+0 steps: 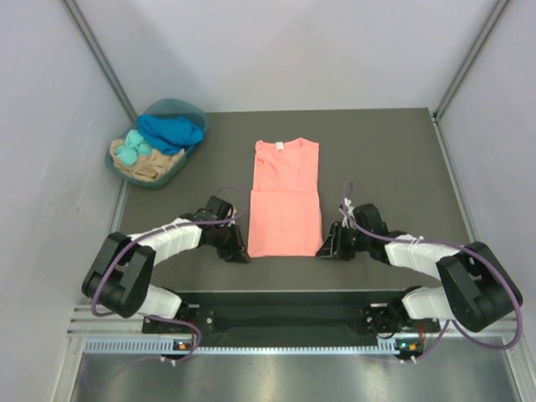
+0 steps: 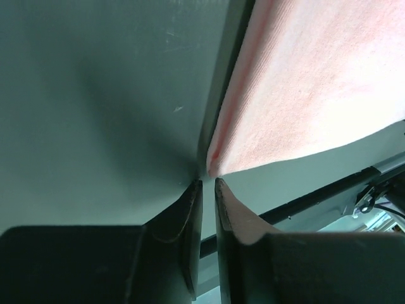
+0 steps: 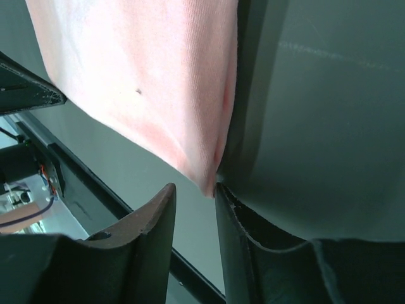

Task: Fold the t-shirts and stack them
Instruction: Fold the tshirt

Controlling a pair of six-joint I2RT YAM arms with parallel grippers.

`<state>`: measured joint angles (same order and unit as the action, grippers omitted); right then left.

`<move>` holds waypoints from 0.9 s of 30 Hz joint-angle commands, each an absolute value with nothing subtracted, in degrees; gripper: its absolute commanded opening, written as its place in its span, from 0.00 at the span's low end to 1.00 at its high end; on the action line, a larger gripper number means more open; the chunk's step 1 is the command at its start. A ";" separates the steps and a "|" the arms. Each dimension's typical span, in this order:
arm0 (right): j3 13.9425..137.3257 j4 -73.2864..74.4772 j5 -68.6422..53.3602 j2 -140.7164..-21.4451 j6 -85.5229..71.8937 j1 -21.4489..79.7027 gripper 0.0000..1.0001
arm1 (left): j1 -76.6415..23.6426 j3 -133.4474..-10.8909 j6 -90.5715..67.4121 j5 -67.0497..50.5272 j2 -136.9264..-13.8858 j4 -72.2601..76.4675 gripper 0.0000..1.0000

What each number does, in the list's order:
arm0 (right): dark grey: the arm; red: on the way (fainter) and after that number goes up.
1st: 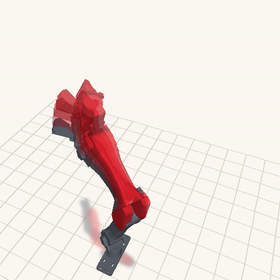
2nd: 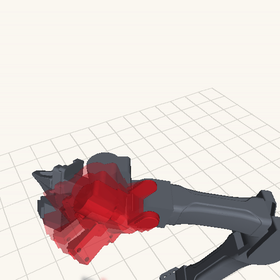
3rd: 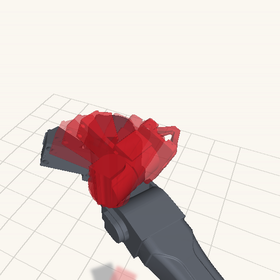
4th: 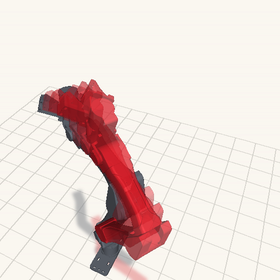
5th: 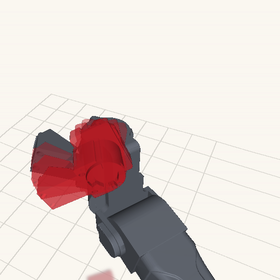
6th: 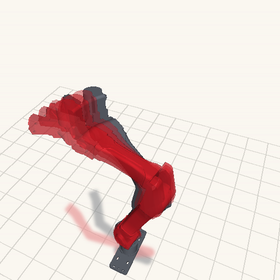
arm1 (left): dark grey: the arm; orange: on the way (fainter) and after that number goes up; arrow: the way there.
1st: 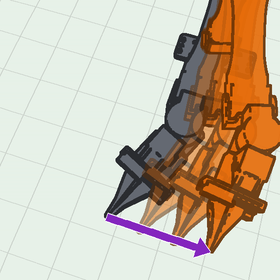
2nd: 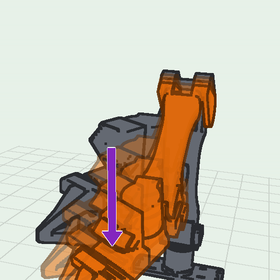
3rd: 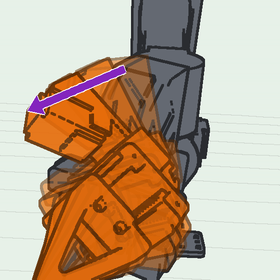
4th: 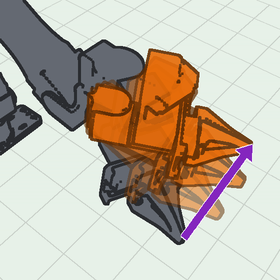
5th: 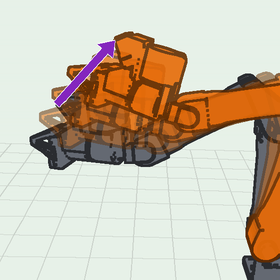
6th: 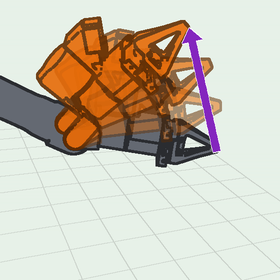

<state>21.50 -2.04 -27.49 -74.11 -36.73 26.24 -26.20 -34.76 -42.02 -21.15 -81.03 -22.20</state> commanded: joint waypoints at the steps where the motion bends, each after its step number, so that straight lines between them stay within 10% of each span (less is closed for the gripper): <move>1: 18.46 1.06 -23.12 -76.81 -35.59 27.33 0.33 | -26.46 -33.48 -41.13 -15.65 -83.32 -21.71 0.19; 10: 18.46 1.14 -22.85 -76.20 -35.51 27.25 0.32 | -26.19 -33.31 -43.42 -10.99 -76.47 -22.24 0.41; 27: 18.11 1.85 -22.24 -75.32 -35.33 27.25 0.31 | -25.75 -31.11 -45.09 -15.29 -83.31 -15.47 0.27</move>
